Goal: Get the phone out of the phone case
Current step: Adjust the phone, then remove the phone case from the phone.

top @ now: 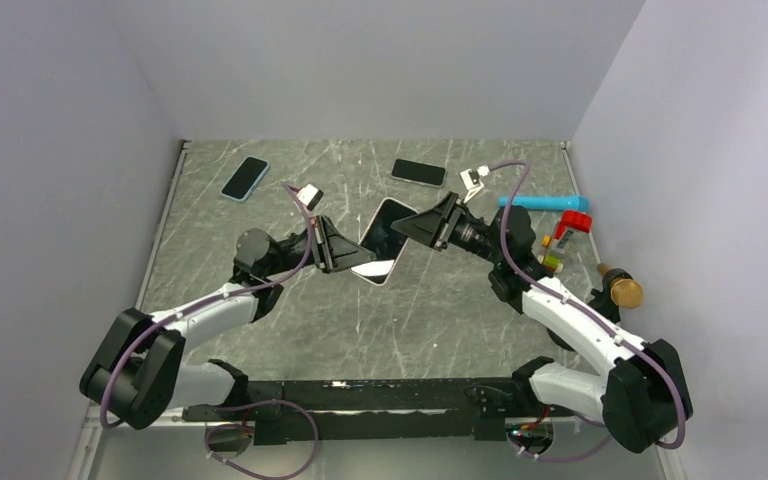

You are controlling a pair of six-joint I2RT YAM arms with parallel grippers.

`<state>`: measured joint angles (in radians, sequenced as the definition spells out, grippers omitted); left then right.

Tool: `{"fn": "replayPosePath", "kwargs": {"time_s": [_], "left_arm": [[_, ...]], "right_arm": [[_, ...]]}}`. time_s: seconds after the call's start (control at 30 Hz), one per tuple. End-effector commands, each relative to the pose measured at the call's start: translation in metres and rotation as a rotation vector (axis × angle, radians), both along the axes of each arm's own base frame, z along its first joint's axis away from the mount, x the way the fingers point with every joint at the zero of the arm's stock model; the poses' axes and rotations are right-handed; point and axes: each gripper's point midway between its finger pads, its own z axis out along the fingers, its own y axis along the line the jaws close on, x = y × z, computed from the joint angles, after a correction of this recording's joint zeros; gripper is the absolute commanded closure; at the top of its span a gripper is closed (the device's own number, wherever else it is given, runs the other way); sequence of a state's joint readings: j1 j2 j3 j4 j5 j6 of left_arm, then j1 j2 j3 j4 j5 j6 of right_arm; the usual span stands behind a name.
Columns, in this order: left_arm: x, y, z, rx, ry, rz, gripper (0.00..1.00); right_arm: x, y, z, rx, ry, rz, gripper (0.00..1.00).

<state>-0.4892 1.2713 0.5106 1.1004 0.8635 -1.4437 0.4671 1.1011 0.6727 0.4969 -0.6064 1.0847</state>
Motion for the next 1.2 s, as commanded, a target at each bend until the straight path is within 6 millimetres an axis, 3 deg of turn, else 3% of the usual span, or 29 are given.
{"fn": "replayPosePath", "kwargs": {"time_s": [0.0, 0.1, 0.13, 0.17, 0.27, 0.3, 0.37, 0.5, 0.7, 0.97, 1.17], "left_arm": [[-0.002, 0.001, 0.023, -0.04, -0.093, 0.048, 1.0], [-0.004, 0.0, 0.03, -0.056, -0.102, 0.047, 1.0], [-0.005, 0.0, 0.03, -0.058, -0.102, 0.046, 0.96], [-0.006, 0.001, 0.029, -0.058, -0.097, 0.053, 0.9], [-0.009, 0.005, 0.021, -0.038, -0.096, 0.083, 0.42], [-0.011, 0.007, 0.016, -0.022, -0.094, 0.094, 0.31], [-0.016, 0.011, 0.007, 0.01, -0.106, 0.111, 0.24], [-0.025, 0.02, -0.007, 0.036, -0.091, 0.129, 0.27], [-0.033, 0.025, -0.019, 0.073, -0.092, 0.132, 0.44], [-0.036, 0.026, -0.009, 0.021, -0.146, 0.115, 0.62], [-0.031, 0.032, 0.009, -0.035, -0.187, 0.107, 0.63]], "right_arm": [[-0.009, 0.014, 0.029, 0.103, -0.081, 0.027, 0.57], [-0.017, 0.021, 0.035, 0.133, -0.118, 0.054, 0.82], [-0.017, 0.019, 0.036, 0.147, -0.119, 0.047, 0.95], [-0.018, 0.018, 0.038, 0.16, -0.119, 0.04, 1.0], [-0.019, 0.016, 0.038, 0.164, -0.108, 0.035, 1.0], [-0.02, 0.015, 0.038, 0.164, -0.107, 0.037, 1.0], [-0.023, 0.013, 0.04, 0.171, -0.114, 0.038, 1.0], [-0.025, 0.006, 0.041, 0.181, -0.127, 0.031, 1.0], [-0.029, 0.006, 0.049, 0.219, -0.147, 0.068, 1.0], [-0.032, 0.01, 0.052, 0.254, -0.111, 0.116, 1.0], [-0.034, 0.011, 0.053, 0.247, -0.107, 0.126, 1.0]]}}
